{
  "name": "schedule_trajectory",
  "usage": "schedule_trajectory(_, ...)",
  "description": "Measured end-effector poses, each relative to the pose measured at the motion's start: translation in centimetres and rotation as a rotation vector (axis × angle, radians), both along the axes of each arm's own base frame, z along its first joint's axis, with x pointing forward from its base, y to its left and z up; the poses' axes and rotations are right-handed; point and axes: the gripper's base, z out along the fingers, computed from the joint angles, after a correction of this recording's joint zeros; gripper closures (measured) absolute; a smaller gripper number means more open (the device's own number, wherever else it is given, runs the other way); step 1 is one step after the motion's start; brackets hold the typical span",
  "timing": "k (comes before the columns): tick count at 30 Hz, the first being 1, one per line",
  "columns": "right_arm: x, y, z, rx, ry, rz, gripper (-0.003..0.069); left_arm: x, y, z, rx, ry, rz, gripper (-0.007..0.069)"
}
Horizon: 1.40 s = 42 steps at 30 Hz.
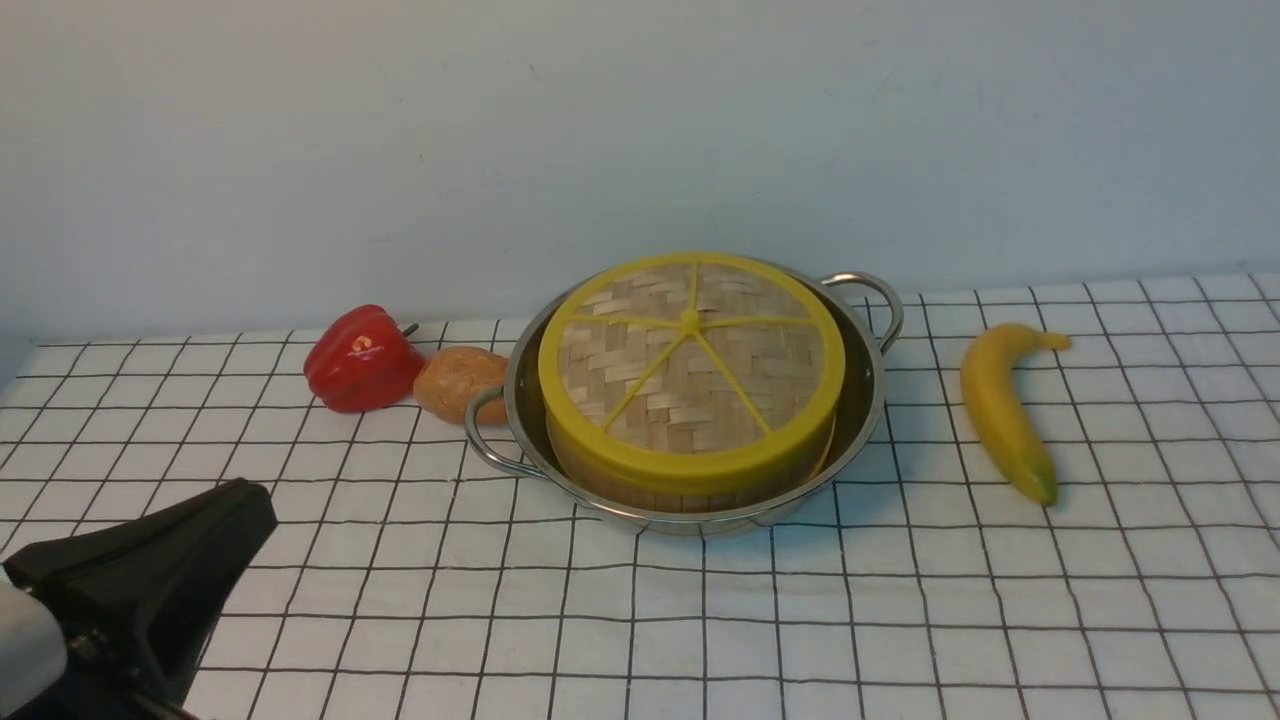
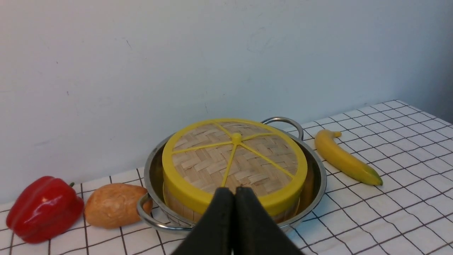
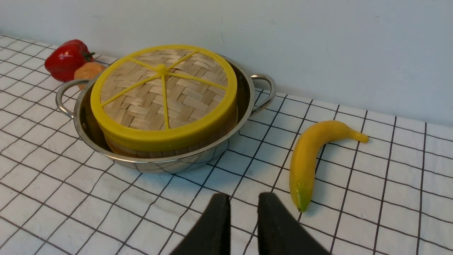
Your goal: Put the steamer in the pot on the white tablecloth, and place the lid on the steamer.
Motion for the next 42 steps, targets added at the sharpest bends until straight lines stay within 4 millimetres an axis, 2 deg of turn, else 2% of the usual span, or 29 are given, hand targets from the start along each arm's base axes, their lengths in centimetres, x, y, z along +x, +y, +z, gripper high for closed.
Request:
schedule_trajectory(8,0.0,0.0,0.0,0.0,0.0,0.0,0.0498,0.0,0.0,0.0,0.007,-0.004,0.0,0.0629)
schedule_trajectory(13,0.0,0.0,0.0,0.001,0.0,0.0,0.0486,-0.2,0.8,-0.3,0.207,-0.112,0.037,0.0623)
schedule_trajectory(16,0.0,0.0,0.0,0.001,0.0,0.0,0.0479,-0.3,2.2,-1.4,0.245,-0.103,0.16,0.0615)
schedule_trajectory(19,0.0,0.0,0.0,0.001,0.0,0.0,0.0474,-0.9,3.4,-3.4,0.256,-0.069,0.275,0.0613)
schedule_trajectory(21,0.0,0.0,0.0,0.001,0.0,0.0,0.047,-1.4,4.0,-4.7,0.26,-0.053,0.33,0.0613)
schedule_trajectory(22,0.0,0.0,0.0,0.001,0.0,0.0,0.047,-1.5,4.0,-4.7,0.259,-0.058,0.33,0.0613)
schedule_trajectory(24,0.0,0.0,0.0,0.001,0.0,0.0,0.0464,-2.3,4.5,-6.7,0.26,-0.052,0.394,0.0606)
schedule_trajectory(28,0.0,0.0,0.0,0.001,0.0,0.0,0.0456,-3.6,4.9,-9.1,0.261,-0.065,0.45,0.0602)
schedule_trajectory(35,0.0,0.0,0.0,0.004,0.001,-0.002,0.044,-3.9,5.0,-10.7,0.28,0.0,0.459,0.0581)
schedule_trajectory(42,0.0,0.0,0.0,0.005,0.001,-0.002,0.0428,-4.0,5.0,-11.1,0.287,0.039,0.454,0.0564)
